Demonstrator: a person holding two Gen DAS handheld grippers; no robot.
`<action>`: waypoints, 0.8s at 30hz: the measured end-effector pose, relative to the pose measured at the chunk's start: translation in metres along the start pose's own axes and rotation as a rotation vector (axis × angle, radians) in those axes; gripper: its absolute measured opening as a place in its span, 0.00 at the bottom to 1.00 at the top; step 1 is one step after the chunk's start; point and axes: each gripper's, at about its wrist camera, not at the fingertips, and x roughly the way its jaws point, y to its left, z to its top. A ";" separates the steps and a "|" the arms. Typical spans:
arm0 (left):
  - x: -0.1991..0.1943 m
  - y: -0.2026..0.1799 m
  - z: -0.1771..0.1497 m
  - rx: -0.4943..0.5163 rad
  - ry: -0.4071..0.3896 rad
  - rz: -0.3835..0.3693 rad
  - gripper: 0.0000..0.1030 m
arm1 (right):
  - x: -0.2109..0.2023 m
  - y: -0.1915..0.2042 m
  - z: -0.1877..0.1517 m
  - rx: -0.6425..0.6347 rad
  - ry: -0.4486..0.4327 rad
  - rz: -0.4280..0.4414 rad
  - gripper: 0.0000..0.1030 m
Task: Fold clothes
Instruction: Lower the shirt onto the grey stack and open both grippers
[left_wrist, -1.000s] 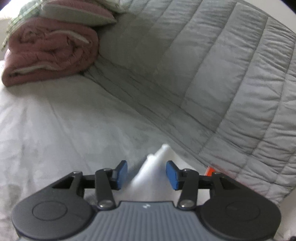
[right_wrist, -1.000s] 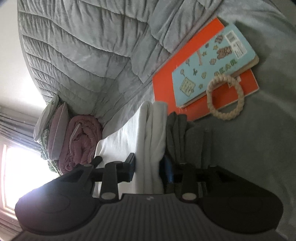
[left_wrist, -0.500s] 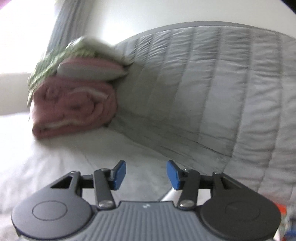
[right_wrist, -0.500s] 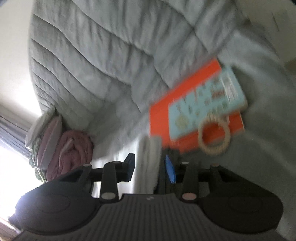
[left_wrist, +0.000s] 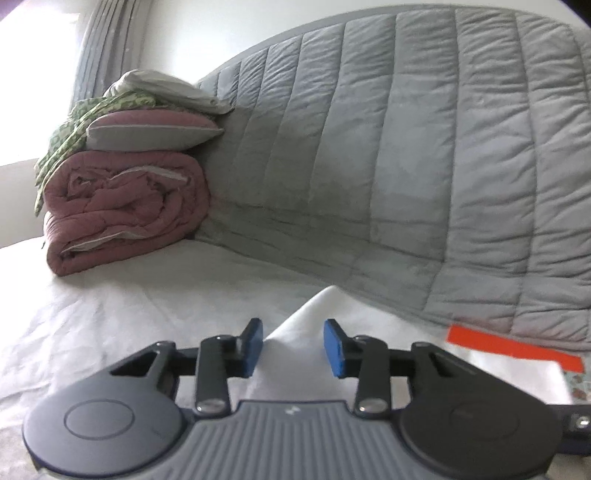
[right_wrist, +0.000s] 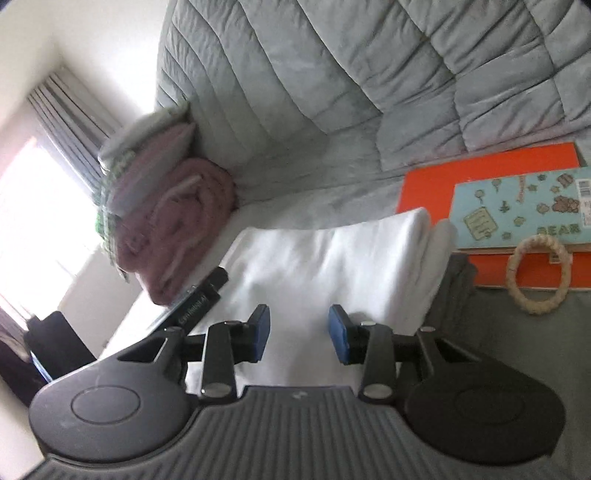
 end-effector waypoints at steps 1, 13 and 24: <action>0.002 0.002 -0.001 -0.010 0.004 0.003 0.34 | 0.000 0.001 0.000 -0.005 0.005 -0.004 0.39; 0.025 0.006 -0.013 -0.075 0.053 0.020 0.33 | 0.006 -0.015 0.000 0.041 0.056 -0.065 0.09; 0.034 0.003 -0.023 -0.060 0.091 0.045 0.33 | 0.009 -0.013 -0.008 0.023 0.078 -0.126 0.00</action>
